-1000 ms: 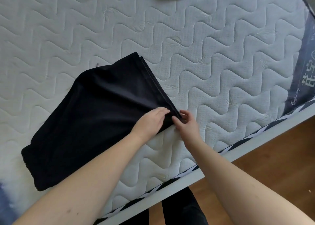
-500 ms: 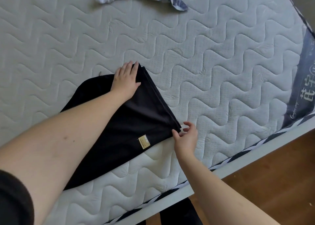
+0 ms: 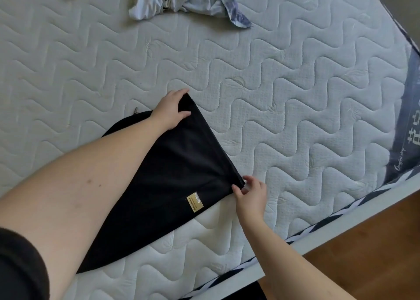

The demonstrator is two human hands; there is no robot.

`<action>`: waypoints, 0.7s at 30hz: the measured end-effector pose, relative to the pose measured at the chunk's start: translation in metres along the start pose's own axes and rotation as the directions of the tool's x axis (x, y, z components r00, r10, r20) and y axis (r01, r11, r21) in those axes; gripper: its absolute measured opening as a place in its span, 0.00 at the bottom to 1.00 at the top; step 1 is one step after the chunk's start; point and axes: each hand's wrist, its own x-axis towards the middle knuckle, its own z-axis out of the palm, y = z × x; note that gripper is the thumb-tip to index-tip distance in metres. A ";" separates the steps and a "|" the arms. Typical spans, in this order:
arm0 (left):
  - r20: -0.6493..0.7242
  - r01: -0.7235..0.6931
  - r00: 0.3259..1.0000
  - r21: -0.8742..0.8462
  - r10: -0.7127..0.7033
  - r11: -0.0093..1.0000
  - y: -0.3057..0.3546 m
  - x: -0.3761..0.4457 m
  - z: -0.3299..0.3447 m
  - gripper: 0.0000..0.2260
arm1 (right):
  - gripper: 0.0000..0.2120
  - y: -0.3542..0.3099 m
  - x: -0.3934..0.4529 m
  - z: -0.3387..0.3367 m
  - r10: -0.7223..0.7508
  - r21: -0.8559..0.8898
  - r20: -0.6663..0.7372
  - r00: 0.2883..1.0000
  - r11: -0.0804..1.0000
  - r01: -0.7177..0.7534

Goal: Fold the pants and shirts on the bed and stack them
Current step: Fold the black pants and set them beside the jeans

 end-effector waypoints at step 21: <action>0.242 -0.300 0.946 0.400 0.215 0.866 0.011 0.022 -0.022 0.27 | 0.09 -0.003 0.008 0.002 0.050 -0.077 0.046 0.998 0.996 -0.047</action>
